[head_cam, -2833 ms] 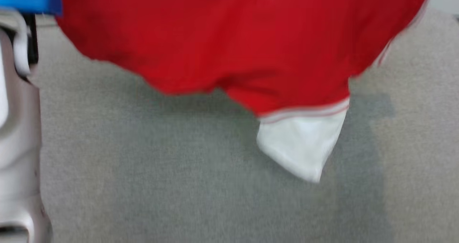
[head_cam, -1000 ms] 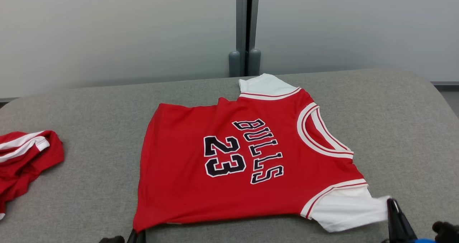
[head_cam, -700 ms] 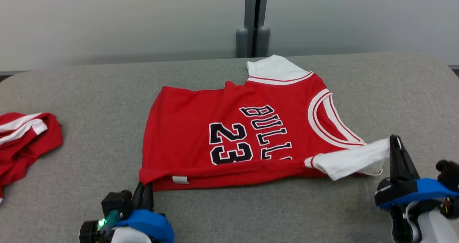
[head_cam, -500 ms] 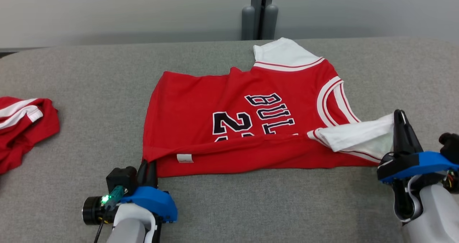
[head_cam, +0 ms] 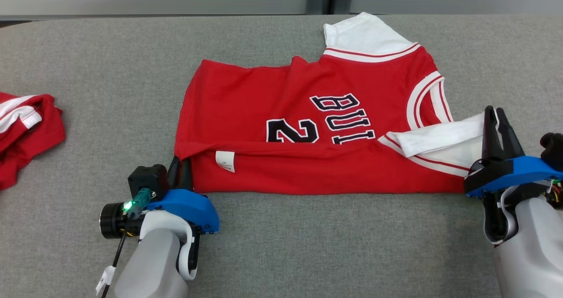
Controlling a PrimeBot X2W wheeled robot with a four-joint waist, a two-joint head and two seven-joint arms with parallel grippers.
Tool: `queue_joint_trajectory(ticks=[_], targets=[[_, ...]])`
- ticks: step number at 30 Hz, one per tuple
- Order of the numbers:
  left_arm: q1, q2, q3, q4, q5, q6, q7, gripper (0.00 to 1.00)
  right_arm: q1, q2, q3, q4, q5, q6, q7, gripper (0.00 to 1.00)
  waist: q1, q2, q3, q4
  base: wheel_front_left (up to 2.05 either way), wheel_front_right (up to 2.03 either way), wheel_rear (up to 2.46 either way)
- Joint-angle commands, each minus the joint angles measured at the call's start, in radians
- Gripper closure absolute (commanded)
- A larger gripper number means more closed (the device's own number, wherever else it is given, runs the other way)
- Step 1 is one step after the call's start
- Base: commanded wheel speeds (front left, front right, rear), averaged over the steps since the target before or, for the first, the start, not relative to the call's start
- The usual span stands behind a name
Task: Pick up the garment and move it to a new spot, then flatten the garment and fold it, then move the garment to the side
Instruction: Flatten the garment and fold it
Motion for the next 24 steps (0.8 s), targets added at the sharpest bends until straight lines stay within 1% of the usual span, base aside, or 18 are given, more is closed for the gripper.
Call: queue_joint_trajectory(ticks=[1,6,8,11,14,18,21,24], targets=[[-0.001,0.0,0.004,-0.004,-0.019,0.008,0.0,0.0,-0.006,-0.003,-0.007,-0.013,-0.008,0.0,-0.003,0.0,-0.0002,-0.0003,-0.001,-0.002,0.0,0.0,0.0],[0.056,0.0,0.025,-0.067,-0.071,0.024,0.0,0.0,0.054,0.011,-0.031,-0.072,-0.016,0.0,-0.003,0.0,-0.0002,-0.0003,-0.009,-0.011,0.0,0.0,0.0],[0.087,0.0,0.02,-0.084,-0.093,0.015,0.0,0.0,0.081,0.017,-0.044,-0.097,-0.018,0.0,-0.003,0.0,-0.0002,-0.0003,-0.012,-0.014,0.0,0.0,0.0],[0.118,0.0,0.005,-0.081,-0.125,0.013,0.0,0.0,0.125,0.018,-0.047,-0.102,-0.021,0.0,-0.003,0.0,-0.0002,-0.0003,-0.015,-0.018,0.0,0.0,0.0],[0.127,0.0,-0.005,-0.06,-0.14,0.026,0.0,0.0,0.153,0.012,-0.035,-0.096,-0.039,0.0,-0.003,0.0,-0.0002,-0.0003,-0.014,-0.025,0.0,0.0,0.0],[0.113,0.0,-0.007,0.005,-0.142,0.06,0.002,0.0,0.178,0.005,-0.003,-0.062,-0.076,0.0,-0.003,0.0,-0.0002,-0.0003,-0.01,-0.034,0.0,0.0,0.0],[0.111,0.0,-0.009,0.028,-0.15,0.062,0.004,0.0,0.18,0.005,0.015,-0.036,-0.093,0.0,-0.003,0.0,-0.0002,-0.0003,-0.008,-0.036,0.0,0.0,0.0],[0.105,0.0,-0.026,0.074,-0.164,0.049,0.008,0.0,0.173,0.0,0.045,0.016,-0.12,0.0,-0.003,0.0,-0.0002,-0.0003,-0.006,-0.037,0.0,0.0,0.0]])
